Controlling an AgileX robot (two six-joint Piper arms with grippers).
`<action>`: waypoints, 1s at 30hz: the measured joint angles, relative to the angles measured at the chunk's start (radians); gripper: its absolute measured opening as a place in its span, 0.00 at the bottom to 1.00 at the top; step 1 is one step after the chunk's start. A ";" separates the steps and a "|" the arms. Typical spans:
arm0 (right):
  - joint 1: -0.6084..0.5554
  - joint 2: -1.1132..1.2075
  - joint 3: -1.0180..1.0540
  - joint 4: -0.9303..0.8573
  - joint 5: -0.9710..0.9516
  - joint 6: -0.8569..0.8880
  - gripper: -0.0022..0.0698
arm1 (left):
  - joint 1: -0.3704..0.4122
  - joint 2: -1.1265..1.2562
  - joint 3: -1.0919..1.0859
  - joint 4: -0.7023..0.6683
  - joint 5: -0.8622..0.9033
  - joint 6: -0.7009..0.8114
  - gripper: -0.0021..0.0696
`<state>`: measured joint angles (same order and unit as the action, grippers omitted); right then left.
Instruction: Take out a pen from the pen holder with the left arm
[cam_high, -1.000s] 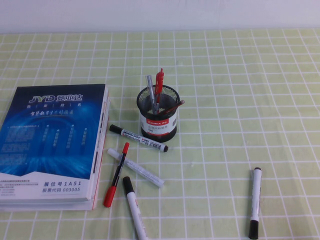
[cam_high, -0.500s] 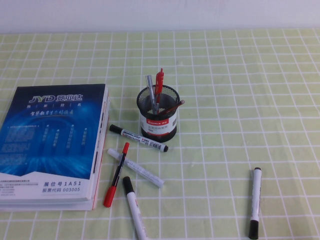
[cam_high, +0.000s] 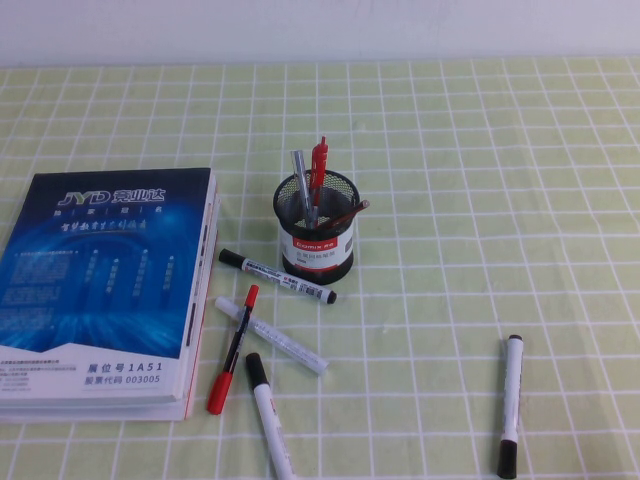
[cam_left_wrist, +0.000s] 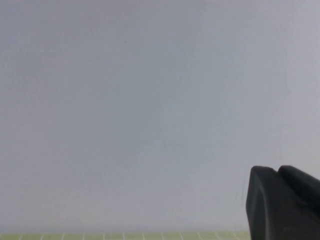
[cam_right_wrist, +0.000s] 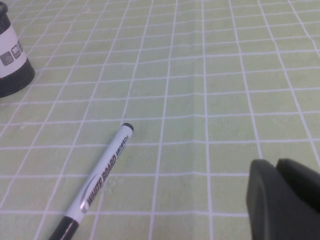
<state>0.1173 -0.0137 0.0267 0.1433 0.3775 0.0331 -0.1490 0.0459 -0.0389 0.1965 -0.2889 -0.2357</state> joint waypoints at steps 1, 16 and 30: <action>0.000 0.000 0.000 0.000 0.000 0.000 0.01 | 0.000 0.029 -0.010 0.002 -0.002 0.000 0.03; 0.000 0.000 0.000 0.000 0.000 0.000 0.01 | 0.000 0.494 -0.119 0.004 -0.365 -0.074 0.03; 0.000 0.000 0.000 0.000 0.000 0.000 0.01 | 0.000 0.504 -0.119 0.004 -0.424 -0.384 0.03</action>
<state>0.1173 -0.0137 0.0267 0.1433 0.3775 0.0331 -0.1490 0.5503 -0.1580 0.2001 -0.7134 -0.6199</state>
